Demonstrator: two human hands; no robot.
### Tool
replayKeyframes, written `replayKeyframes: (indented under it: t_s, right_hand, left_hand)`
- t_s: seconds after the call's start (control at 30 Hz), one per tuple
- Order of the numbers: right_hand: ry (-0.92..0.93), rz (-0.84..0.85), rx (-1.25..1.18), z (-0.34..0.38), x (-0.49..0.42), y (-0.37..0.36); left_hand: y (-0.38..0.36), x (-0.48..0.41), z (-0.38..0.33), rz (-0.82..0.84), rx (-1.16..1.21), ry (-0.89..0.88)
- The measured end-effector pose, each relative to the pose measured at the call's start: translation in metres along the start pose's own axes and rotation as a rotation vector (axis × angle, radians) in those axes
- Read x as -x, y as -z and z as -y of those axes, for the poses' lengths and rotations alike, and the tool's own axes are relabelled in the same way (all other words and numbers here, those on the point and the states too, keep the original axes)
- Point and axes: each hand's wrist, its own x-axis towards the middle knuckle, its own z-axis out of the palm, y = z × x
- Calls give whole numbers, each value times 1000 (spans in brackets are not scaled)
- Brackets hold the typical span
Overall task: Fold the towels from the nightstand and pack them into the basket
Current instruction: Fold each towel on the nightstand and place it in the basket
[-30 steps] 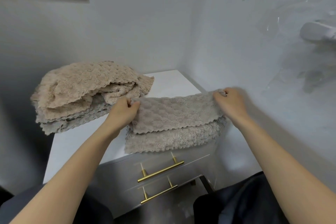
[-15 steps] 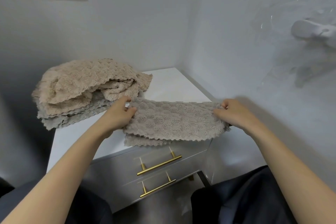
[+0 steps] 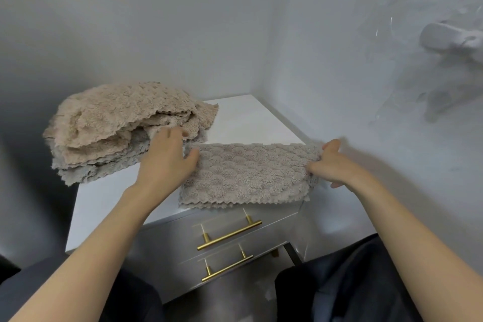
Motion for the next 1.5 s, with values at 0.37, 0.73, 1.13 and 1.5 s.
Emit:
replayKeyframes:
  t_s: [0.37,0.73,1.13,1.5]
  right_hand:
    - [49,-4,-224,0,-1,9]
    - [367,-482,-85,30,-44,-6]
    - [474,-329,36,25,-50,-12]
    - [272,-294,72,12,-46,-19]
  left_hand:
    - [-32,-19,-14,310,-128,-191]
    - [-29,-25,-6,11,-306,-61]
    - [-29,-5,-3,494,-235,-155]
    - [-3,16,-11,330,-55,-366]
